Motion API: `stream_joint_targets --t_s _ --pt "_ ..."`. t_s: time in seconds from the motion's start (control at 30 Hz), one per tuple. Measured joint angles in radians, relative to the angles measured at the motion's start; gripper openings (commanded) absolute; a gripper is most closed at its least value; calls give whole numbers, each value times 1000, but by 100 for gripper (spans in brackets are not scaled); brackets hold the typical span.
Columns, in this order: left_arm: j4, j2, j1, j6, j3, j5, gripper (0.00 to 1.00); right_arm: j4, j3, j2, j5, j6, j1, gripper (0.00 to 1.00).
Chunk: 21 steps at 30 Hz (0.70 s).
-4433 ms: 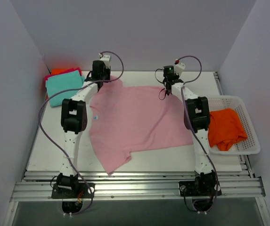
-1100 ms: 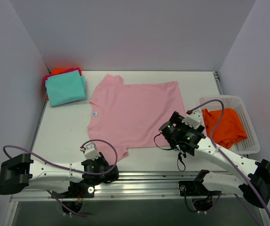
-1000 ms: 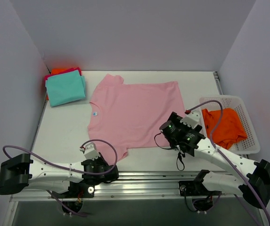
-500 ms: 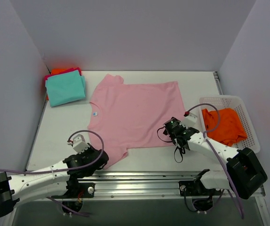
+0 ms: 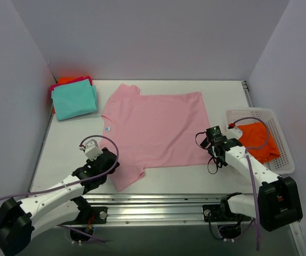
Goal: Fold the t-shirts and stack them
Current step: Grap the side of the flattened tshirt closest away from the robot with both arms
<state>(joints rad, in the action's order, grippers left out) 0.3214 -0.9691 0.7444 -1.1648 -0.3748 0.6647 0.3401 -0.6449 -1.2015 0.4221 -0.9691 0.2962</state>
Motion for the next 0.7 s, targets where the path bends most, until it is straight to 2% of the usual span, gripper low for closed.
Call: stream_joint_targets --t_s 0.03,0.07,0.1,0.27,0.5,0.7 --pt "8 29 1 18 -7 -25 84 3 0 3 -7 8 -1 98" --pt "17 63 4 27 -16 -46 92 8 -2 3 -13 18 -1 98" --pt "29 97 7 35 -27 -64 94 13 -3 3 -18 27 -1 99" --pt "143 241 14 52 -79 -157 94 13 -8 -2 -30 56 -3 99" --pt "314 399 39 21 -51 -296 100 -23 -8 -8 -47 85 -22 99" --pt "414 400 174 -81 12 -327 100 -52 4 5 -55 100 -29 99"
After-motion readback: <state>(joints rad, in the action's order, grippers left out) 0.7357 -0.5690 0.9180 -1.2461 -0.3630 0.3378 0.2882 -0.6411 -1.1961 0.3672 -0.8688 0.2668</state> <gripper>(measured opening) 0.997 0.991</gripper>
